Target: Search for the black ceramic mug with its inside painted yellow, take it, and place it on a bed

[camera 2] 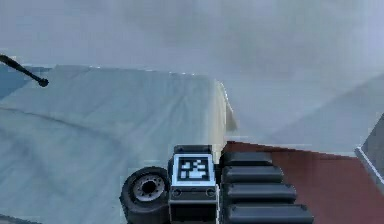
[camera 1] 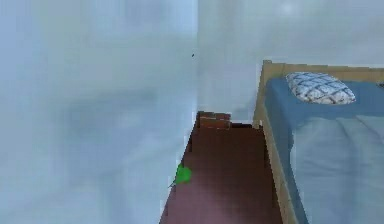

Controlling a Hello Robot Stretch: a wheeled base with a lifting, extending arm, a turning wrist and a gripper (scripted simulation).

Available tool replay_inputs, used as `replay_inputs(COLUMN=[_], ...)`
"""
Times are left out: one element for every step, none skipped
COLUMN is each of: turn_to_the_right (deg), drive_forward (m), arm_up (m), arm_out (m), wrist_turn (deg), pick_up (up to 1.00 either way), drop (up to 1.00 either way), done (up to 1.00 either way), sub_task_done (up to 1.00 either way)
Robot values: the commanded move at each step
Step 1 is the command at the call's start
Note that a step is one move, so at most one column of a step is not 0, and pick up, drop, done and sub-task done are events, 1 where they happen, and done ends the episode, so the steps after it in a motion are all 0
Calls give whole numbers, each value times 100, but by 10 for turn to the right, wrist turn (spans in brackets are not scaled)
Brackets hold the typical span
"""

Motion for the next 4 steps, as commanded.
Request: replay_inputs(turn_to_the_right=[0,210,0,-450], drive_forward=[50,0,75,0], arm_up=[0,0,0,0], arm_out=[0,0,0,0], wrist_turn=[0,0,0,0], pick_up=[0,0,0,0], drop=[0,0,0,0], done=[0,0,0,0], sub_task_done=[0,0,0,0])
